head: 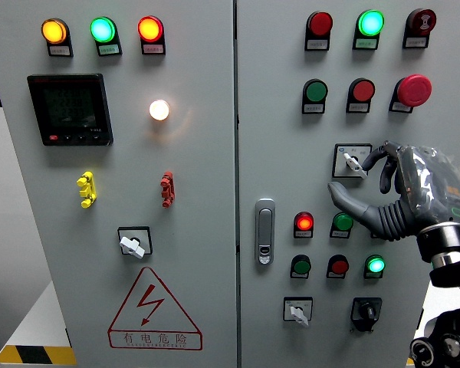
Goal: Rotate and turn off gray switch
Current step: 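Close the right hand fingers around the white switch knob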
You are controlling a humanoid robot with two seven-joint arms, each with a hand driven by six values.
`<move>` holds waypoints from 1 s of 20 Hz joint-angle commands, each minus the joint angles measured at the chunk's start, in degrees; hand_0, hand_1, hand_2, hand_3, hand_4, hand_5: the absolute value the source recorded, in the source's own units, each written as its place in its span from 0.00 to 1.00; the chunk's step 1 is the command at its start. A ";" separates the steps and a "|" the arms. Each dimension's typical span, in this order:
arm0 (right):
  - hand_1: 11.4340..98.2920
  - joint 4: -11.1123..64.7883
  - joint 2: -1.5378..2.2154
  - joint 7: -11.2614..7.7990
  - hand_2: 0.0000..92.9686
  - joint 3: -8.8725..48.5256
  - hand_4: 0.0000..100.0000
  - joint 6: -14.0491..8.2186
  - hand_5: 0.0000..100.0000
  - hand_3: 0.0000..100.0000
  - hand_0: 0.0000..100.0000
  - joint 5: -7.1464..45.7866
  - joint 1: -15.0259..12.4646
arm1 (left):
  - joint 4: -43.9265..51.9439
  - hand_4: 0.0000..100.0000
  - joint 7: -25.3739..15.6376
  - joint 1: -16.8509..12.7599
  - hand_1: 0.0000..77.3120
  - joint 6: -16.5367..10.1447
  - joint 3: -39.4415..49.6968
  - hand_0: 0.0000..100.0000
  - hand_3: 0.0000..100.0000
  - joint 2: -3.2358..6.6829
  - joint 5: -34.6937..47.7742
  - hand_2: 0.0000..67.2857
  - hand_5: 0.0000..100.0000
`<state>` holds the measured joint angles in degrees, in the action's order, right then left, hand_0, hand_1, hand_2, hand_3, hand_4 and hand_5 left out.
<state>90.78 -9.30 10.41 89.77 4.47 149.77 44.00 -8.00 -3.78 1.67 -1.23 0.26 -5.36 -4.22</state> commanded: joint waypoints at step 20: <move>0.34 -2.27 -0.01 1.01 0.67 -0.39 0.97 -0.08 0.93 0.91 0.00 0.44 1.35 | 0.00 0.10 0.00 0.00 0.00 0.00 0.00 0.00 0.18 0.00 0.00 0.19 0.12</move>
<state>88.72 -9.32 11.18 89.41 4.49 150.16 45.19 -8.00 -3.80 1.67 -1.23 0.26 -5.36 -4.22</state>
